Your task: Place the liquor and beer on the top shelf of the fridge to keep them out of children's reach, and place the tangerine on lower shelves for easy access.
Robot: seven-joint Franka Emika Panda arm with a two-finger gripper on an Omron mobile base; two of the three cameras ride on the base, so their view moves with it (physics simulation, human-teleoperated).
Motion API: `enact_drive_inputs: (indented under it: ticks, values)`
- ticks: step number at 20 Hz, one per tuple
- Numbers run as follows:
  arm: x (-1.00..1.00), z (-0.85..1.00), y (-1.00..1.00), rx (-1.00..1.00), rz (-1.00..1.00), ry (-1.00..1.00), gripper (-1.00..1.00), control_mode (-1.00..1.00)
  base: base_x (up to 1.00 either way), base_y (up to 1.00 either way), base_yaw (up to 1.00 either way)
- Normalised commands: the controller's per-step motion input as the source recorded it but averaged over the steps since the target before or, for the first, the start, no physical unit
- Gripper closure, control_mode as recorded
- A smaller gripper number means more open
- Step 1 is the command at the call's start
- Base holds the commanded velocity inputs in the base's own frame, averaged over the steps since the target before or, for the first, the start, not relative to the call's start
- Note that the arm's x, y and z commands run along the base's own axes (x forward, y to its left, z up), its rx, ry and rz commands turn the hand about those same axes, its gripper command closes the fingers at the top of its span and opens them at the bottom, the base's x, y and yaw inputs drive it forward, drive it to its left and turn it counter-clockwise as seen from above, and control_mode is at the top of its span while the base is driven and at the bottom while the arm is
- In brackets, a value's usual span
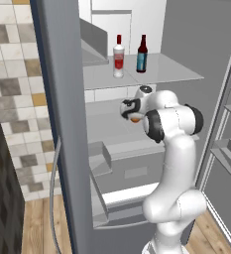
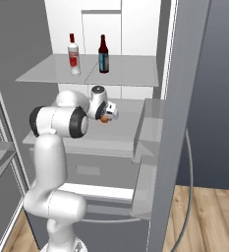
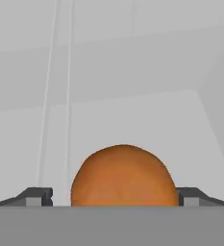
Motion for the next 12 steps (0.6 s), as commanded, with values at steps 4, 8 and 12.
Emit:
enact_drive_inputs:
  ticks: [4,8,12]
  values:
    - [-0.76,-0.15,0.01,-0.06,0.0,0.0,-1.0,-1.0,0.0,0.0,0.0]
    - [-0.94,-0.07,0.0,-0.05,0.0,0.0,-1.0,-1.0,0.0,0.0,0.0]
    - [-1.0,0.0,0.0,-0.02,0.03,0.0,-1.0,-1.0,0.0,0.0,0.0]
